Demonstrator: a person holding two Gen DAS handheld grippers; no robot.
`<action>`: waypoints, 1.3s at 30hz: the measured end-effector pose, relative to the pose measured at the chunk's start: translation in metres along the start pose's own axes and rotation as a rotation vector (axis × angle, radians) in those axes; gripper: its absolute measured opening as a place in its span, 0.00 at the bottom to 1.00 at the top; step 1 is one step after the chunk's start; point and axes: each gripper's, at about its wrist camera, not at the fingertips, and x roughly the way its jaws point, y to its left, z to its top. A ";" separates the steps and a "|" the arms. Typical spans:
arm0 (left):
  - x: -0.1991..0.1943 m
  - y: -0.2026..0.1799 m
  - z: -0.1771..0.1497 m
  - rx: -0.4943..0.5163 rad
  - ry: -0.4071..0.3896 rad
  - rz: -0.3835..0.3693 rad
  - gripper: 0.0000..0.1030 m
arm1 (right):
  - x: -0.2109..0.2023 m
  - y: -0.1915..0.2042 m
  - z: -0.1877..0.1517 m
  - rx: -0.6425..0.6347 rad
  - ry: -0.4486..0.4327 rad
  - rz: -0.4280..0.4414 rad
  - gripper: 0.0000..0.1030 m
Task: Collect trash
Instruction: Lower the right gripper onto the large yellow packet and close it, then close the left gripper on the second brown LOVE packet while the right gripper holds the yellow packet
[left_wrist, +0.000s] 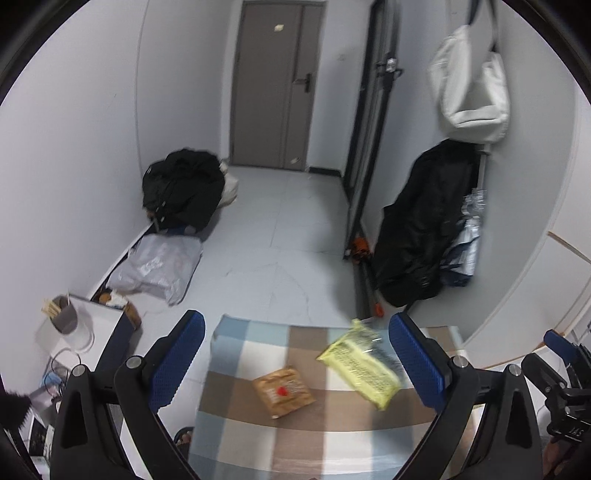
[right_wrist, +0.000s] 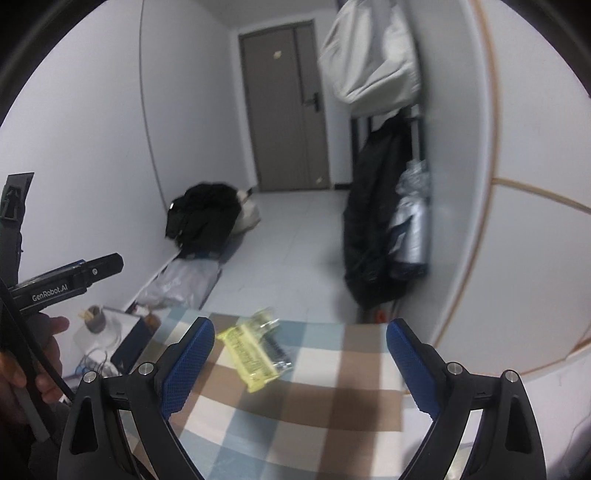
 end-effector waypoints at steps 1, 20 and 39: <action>0.005 0.008 -0.002 -0.013 0.009 0.000 0.96 | 0.012 0.005 0.000 -0.008 0.019 0.009 0.92; 0.074 0.089 -0.018 -0.159 0.227 -0.002 0.96 | 0.224 0.066 -0.029 -0.193 0.357 0.132 0.92; 0.108 0.078 -0.033 -0.020 0.382 -0.034 0.95 | 0.249 0.089 -0.049 -0.363 0.460 0.187 0.54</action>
